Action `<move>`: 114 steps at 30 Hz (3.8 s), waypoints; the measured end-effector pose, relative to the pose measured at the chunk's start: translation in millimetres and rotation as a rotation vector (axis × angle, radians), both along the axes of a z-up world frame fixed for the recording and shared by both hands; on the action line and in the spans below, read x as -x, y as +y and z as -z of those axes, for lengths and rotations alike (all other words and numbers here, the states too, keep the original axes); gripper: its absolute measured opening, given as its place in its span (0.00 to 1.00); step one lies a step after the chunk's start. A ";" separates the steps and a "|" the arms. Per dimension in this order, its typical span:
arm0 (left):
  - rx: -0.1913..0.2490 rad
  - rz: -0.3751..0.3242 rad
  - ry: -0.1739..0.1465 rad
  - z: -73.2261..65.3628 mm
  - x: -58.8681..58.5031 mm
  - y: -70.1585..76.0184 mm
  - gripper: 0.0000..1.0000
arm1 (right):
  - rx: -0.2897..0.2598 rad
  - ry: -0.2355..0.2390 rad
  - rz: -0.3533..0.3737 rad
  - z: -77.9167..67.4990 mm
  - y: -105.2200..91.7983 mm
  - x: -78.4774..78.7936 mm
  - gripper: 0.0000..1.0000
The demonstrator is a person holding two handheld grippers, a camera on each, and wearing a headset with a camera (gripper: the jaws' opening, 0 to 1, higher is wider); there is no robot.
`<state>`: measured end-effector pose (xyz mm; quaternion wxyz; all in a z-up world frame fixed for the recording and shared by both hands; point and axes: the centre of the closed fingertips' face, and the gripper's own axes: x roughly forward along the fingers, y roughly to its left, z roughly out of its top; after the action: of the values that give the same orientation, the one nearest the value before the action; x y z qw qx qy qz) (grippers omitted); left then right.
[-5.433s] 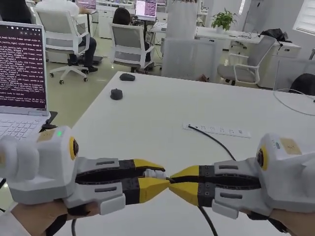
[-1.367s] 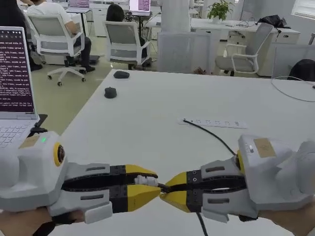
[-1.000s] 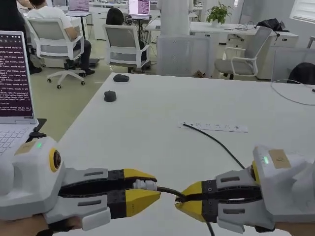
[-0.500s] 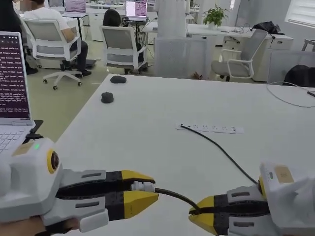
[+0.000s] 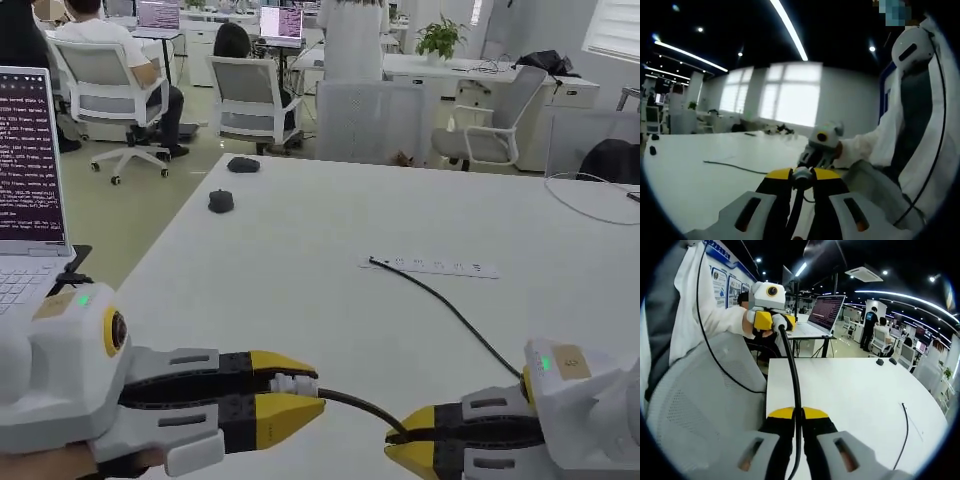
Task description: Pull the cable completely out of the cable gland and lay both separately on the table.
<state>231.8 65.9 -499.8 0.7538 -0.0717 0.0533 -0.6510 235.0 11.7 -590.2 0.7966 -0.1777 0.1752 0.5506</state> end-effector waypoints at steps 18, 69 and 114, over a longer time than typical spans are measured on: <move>-0.010 -0.018 0.013 3.4 -4.9 2.6 0.16 | -0.134 -0.088 -0.105 -65.3 53.9 -1.5 0.23; 0.014 -0.022 0.020 -0.9 -6.2 4.8 0.16 | -0.053 -0.048 -0.091 -23.7 36.1 -3.0 0.02; 0.038 -0.056 0.012 -6.1 -12.8 10.7 0.16 | -0.020 0.025 0.105 14.0 -37.4 -74.3 0.02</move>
<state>244.6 76.6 -493.7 0.7698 -0.0913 0.0436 -0.6302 309.4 -25.7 -604.2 0.8239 -0.1532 0.1889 0.5119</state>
